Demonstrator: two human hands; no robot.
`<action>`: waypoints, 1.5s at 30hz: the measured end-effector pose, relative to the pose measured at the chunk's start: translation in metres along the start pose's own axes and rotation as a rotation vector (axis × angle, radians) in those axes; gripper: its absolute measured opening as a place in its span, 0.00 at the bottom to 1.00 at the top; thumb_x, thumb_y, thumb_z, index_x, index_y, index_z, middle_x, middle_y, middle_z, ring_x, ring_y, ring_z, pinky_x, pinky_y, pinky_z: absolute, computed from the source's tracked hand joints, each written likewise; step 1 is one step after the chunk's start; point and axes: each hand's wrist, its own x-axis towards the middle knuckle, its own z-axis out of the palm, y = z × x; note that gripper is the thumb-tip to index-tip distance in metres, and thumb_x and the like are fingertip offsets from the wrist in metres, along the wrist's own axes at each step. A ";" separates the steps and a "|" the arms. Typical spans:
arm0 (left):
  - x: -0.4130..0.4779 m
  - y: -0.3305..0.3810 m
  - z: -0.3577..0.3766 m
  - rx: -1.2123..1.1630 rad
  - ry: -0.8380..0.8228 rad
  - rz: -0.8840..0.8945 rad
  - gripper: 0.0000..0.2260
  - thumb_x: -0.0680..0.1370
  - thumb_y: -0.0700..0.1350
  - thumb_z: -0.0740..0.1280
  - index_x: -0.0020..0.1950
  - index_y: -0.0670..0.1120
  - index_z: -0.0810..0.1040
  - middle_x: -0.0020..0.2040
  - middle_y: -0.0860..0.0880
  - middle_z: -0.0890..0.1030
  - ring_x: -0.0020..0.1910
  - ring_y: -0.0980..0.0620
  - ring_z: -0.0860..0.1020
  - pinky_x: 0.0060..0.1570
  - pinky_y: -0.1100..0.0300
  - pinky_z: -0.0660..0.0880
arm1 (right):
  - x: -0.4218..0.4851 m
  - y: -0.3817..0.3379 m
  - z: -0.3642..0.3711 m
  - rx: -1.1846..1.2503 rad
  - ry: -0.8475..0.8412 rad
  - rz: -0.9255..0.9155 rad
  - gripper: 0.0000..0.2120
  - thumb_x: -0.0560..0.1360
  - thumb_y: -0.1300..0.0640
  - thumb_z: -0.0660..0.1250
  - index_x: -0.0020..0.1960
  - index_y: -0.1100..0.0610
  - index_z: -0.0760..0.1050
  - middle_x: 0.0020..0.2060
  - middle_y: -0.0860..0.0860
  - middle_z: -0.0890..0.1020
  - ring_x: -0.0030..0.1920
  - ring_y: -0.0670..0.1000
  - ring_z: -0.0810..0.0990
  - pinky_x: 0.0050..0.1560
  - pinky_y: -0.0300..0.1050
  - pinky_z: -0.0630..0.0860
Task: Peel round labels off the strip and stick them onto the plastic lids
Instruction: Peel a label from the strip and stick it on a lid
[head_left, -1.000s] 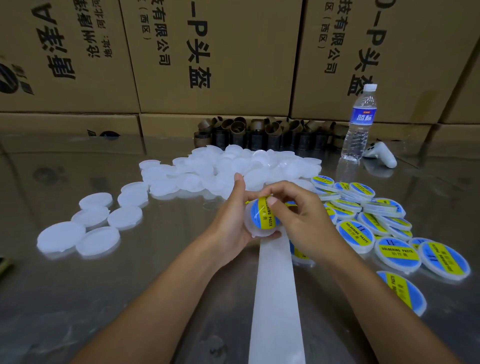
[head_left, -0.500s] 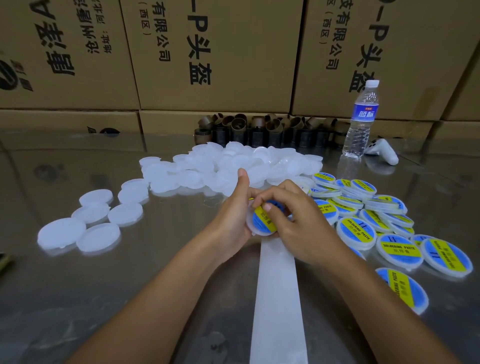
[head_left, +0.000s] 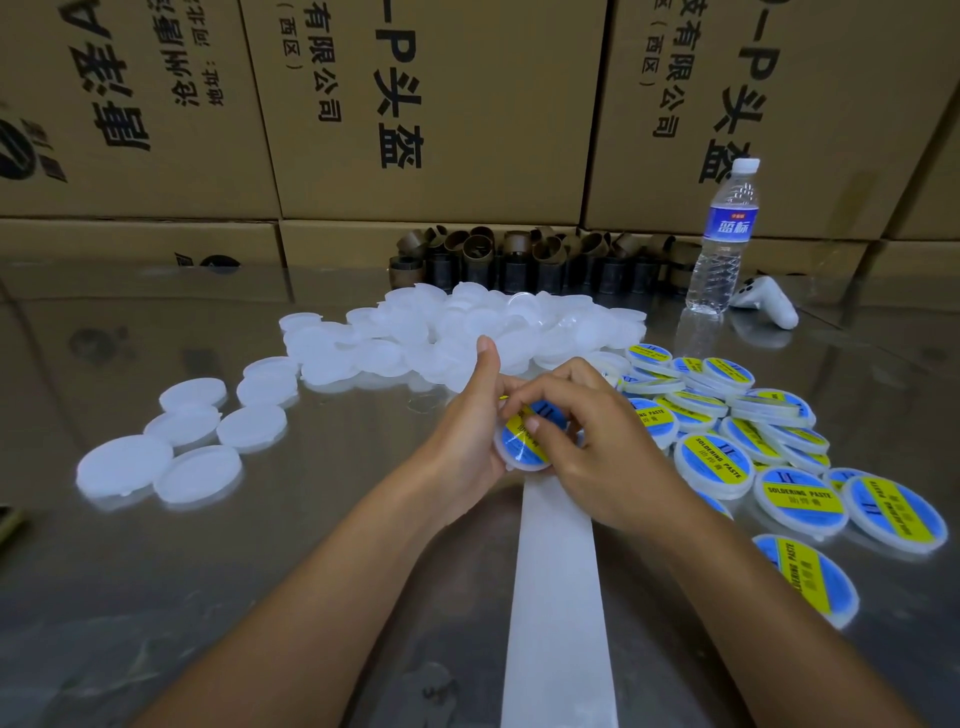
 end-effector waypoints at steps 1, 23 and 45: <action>0.000 0.000 0.000 -0.012 0.000 -0.001 0.29 0.81 0.61 0.44 0.40 0.41 0.71 0.41 0.40 0.81 0.41 0.49 0.81 0.40 0.58 0.80 | 0.000 0.000 0.000 -0.006 0.001 -0.001 0.14 0.75 0.65 0.65 0.46 0.46 0.78 0.42 0.46 0.70 0.44 0.38 0.69 0.43 0.26 0.63; -0.003 0.003 0.006 -0.144 -0.044 -0.053 0.32 0.80 0.63 0.46 0.58 0.37 0.74 0.46 0.41 0.82 0.39 0.49 0.83 0.33 0.59 0.80 | 0.000 0.005 0.005 -0.243 0.129 -0.024 0.31 0.77 0.58 0.64 0.76 0.47 0.55 0.49 0.44 0.66 0.50 0.44 0.66 0.47 0.40 0.67; -0.001 -0.003 0.003 0.052 0.061 0.324 0.06 0.81 0.41 0.59 0.53 0.46 0.76 0.50 0.50 0.84 0.48 0.52 0.81 0.49 0.57 0.79 | 0.006 -0.007 0.000 0.420 0.251 0.294 0.06 0.76 0.56 0.66 0.42 0.56 0.79 0.31 0.56 0.82 0.29 0.44 0.76 0.36 0.41 0.73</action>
